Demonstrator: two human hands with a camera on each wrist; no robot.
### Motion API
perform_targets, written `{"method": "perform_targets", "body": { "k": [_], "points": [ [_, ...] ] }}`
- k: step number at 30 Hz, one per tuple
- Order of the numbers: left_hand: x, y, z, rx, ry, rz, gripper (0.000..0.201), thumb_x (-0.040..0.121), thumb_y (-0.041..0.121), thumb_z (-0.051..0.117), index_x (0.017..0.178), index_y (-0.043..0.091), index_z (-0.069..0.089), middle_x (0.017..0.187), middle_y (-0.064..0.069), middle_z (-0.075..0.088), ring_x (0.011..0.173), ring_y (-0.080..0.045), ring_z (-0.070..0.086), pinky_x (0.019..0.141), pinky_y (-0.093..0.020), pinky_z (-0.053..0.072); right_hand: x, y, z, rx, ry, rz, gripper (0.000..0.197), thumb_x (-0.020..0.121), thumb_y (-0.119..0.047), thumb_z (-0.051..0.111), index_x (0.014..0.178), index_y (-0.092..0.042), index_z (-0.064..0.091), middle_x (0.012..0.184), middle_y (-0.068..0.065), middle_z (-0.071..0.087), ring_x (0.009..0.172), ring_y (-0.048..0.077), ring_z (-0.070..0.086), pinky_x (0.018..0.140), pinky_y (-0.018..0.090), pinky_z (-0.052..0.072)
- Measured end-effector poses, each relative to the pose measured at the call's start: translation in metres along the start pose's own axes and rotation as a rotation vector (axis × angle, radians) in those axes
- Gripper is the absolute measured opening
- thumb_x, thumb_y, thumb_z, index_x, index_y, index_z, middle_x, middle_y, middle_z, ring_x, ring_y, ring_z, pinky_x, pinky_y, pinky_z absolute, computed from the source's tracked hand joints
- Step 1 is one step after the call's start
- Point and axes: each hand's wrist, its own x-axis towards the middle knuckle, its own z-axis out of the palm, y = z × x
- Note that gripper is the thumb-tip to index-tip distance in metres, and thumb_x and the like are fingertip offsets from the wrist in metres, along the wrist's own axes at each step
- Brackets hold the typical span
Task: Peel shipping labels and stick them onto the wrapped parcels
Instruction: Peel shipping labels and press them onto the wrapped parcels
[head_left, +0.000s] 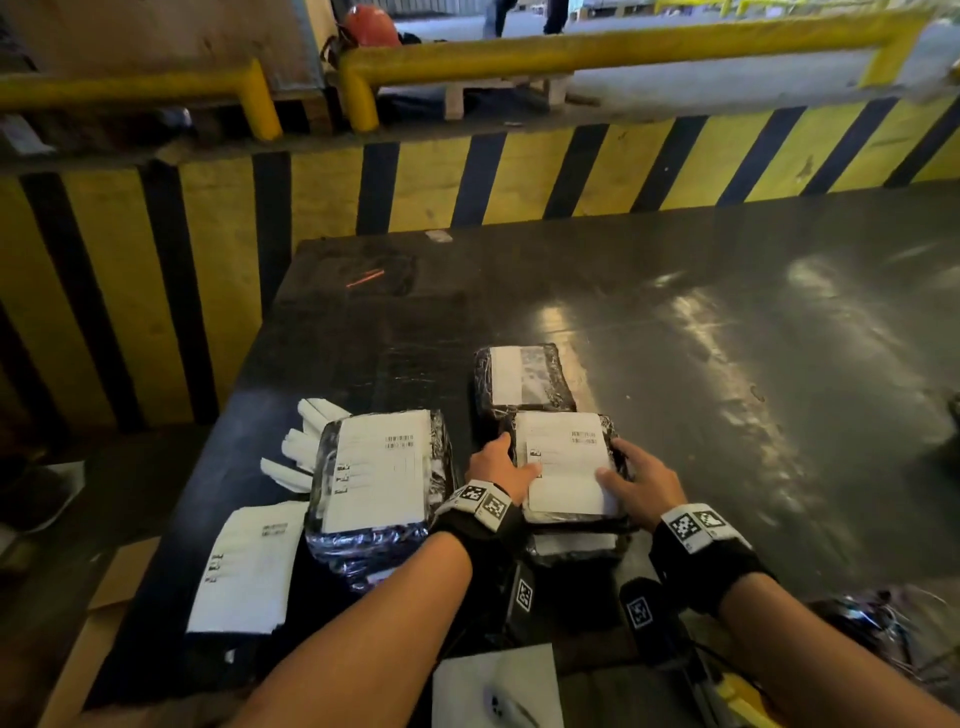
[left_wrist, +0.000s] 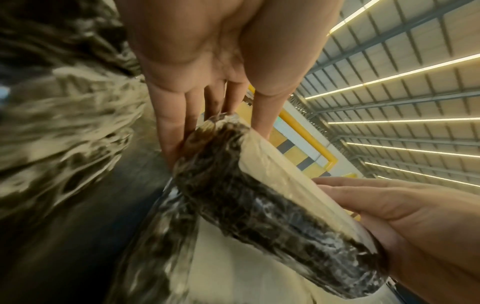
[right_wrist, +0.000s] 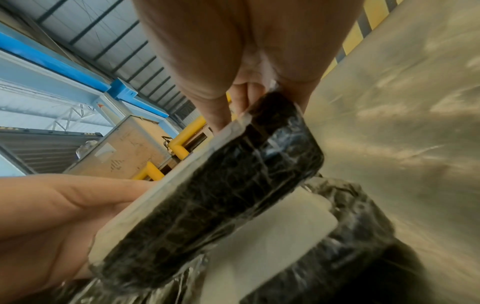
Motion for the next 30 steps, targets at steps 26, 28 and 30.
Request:
{"method": "perform_targets", "body": {
  "k": [26, 28, 30],
  "points": [
    [-0.079, 0.024, -0.122, 0.284, 0.274, 0.242, 0.058, 0.090, 0.037, 0.056, 0.138, 0.007, 0.042, 0.140, -0.014, 0.049, 0.129, -0.030, 0.046, 0.106, -0.038, 0.039, -0.004, -0.115, 0.002, -0.369, 0.057, -0.540, 0.063, 0.092, -0.043, 0.048, 0.142, -0.007, 0.033, 0.154, 0.013, 0.025, 0.142, 0.025, 0.026, 0.115, 0.034, 0.019],
    [-0.079, 0.001, -0.155, 0.314, 0.346, 0.227, 0.060, 0.090, 0.036, 0.056, 0.141, 0.009, 0.039, 0.143, -0.011, 0.046, 0.132, -0.027, 0.044, 0.108, -0.041, 0.038, -0.011, -0.152, 0.015, -0.366, 0.051, -0.591, 0.066, 0.091, -0.047, 0.046, 0.144, -0.010, 0.030, 0.155, 0.010, 0.022, 0.142, 0.022, 0.024, 0.115, 0.032, 0.017],
    [-0.078, -0.039, -0.187, 0.354, 0.365, 0.182, 0.059, 0.090, 0.036, 0.056, 0.141, 0.010, 0.038, 0.144, -0.010, 0.044, 0.132, -0.027, 0.043, 0.109, -0.042, 0.038, -0.019, -0.194, 0.041, -0.365, 0.047, -0.636, 0.066, 0.091, -0.047, 0.046, 0.144, -0.011, 0.028, 0.156, 0.008, 0.020, 0.143, 0.022, 0.023, 0.117, 0.035, 0.019]
  ]
}}
